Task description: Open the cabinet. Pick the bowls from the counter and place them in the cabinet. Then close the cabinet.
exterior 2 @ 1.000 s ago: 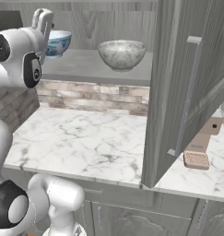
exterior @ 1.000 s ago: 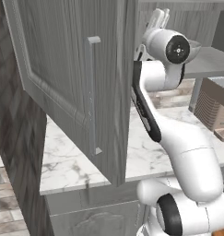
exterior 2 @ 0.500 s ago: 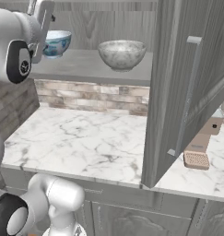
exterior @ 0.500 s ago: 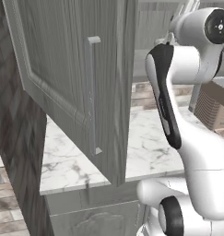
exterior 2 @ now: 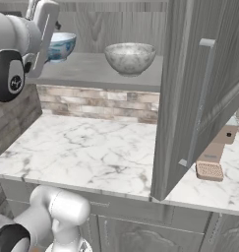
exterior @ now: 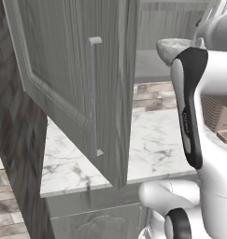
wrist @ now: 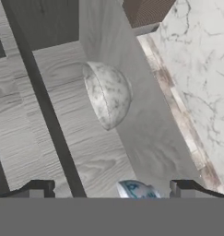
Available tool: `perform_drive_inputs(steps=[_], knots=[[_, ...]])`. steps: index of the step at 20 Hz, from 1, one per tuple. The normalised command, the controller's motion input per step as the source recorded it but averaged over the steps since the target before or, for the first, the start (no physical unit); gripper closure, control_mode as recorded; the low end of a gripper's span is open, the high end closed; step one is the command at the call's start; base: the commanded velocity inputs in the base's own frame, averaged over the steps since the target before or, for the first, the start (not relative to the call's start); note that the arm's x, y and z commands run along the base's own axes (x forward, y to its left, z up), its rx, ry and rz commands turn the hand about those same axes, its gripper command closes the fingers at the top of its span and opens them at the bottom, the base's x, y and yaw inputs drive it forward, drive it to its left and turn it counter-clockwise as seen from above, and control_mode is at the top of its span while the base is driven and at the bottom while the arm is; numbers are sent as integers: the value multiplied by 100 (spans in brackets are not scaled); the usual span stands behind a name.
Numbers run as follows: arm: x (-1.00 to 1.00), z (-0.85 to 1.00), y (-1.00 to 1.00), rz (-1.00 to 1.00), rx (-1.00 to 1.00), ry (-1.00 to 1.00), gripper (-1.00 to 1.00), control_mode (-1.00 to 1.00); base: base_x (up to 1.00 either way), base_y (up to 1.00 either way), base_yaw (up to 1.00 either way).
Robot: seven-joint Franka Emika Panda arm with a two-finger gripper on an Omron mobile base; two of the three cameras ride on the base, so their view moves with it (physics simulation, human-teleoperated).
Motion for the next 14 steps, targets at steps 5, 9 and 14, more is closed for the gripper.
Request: perform_drive_inputs(steps=[5, 9, 14], knots=[[-34, -36, -29, 0, -1, 0, -100, -100, 0, 0, 0], [-32, -55, -18, 0, -5, 0, -100, -100, 0, 0, 0], [-35, -42, -21, 0, -2, 0, -100, -100, 0, 0, 0]])
